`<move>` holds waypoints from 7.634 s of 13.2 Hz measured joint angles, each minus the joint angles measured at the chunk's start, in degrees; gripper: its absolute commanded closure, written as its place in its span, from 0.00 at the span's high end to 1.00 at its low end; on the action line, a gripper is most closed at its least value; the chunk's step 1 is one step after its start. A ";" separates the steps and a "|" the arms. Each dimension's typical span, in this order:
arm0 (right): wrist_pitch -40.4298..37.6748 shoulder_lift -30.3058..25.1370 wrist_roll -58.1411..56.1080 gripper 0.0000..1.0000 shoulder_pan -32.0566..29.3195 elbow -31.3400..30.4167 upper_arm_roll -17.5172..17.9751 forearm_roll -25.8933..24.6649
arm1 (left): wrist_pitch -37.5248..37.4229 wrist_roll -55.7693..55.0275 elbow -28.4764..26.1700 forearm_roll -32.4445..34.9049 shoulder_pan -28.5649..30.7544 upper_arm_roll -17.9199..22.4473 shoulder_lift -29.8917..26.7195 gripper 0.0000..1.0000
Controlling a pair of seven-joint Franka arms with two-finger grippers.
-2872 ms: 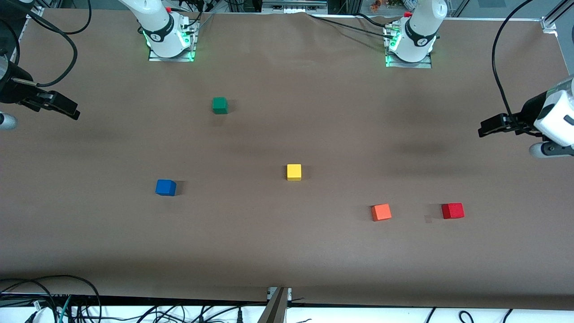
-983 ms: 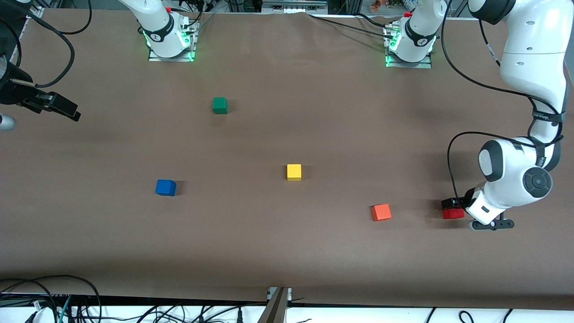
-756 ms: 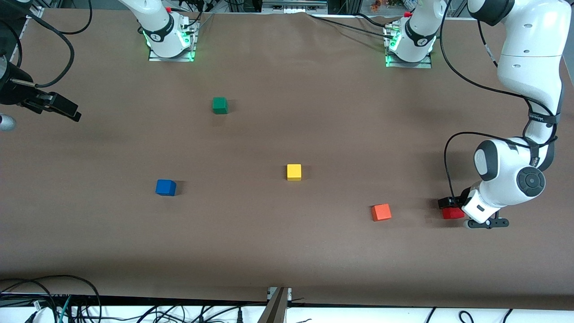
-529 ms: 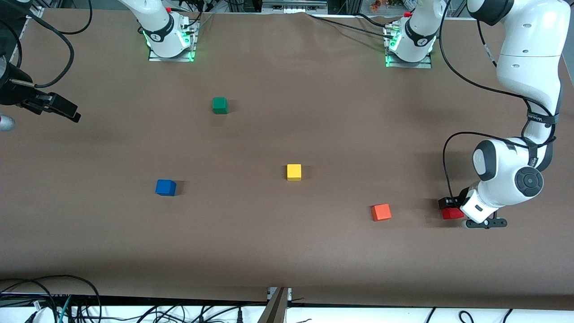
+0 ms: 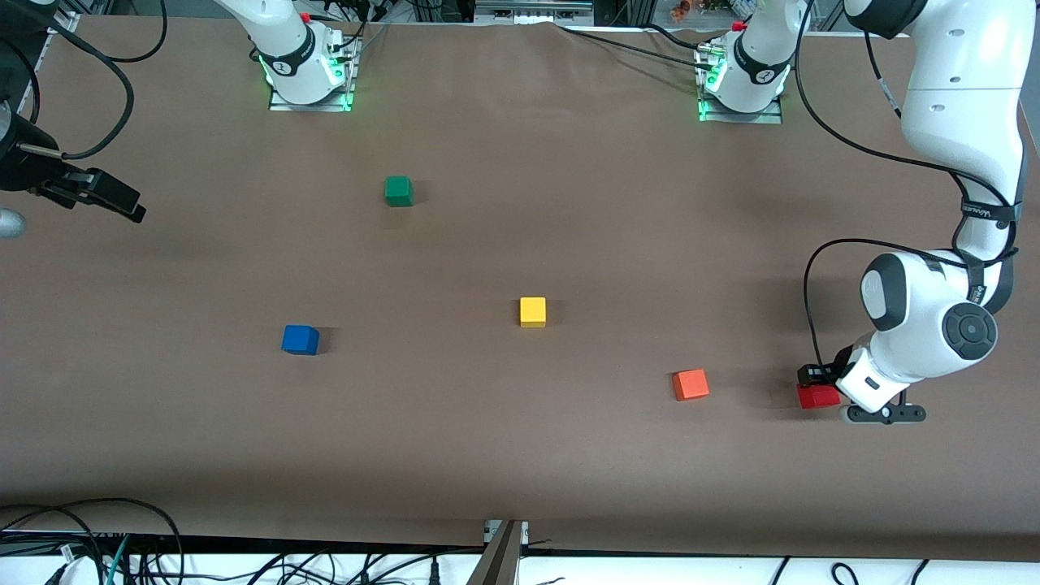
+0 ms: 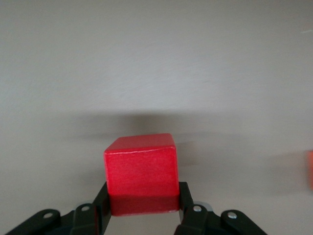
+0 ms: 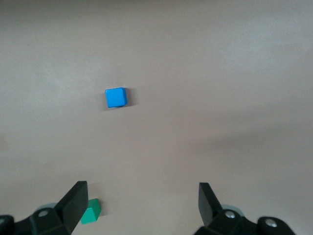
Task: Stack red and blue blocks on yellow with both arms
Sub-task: 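Carry the red cube with the left gripper over the yellow cube, then lower the red cube onto yellow while the right gripper reaches the blue cube, then grasp the blue cube with the right gripper while the left gripper releases, then carry the blue cube over the red cube while the left arm withdraws, then lower the blue cube onto the red cube with the right gripper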
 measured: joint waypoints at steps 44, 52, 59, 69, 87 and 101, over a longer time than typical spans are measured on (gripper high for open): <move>33.70 35.68 -17.94 1.00 4.77 -2.40 0.90 9.12 | -6.45 -38.31 10.37 -1.10 -43.66 0.96 6.16 0.00; 39.33 35.68 -17.82 0.76 4.85 -7.67 0.86 9.12 | -5.06 -38.35 10.39 -1.10 -43.65 1.18 6.40 0.58; 39.35 35.46 -17.81 0.33 4.85 -7.89 0.85 9.12 | -9.30 -38.50 15.73 -1.10 -43.25 2.79 6.26 1.00; 20.34 30.64 -5.26 0.33 14.03 6.97 1.14 9.11 | -31.77 -23.65 24.62 -0.91 -22.55 4.81 -7.27 1.00; 24.81 44.85 32.38 0.35 37.96 26.22 0.89 8.87 | -37.88 -2.37 -2.17 -0.89 -2.94 3.22 -30.99 1.00; 28.15 47.42 34.96 0.57 39.77 27.18 0.56 6.76 | -37.26 -2.40 -2.41 -0.89 -2.70 3.37 -30.98 1.00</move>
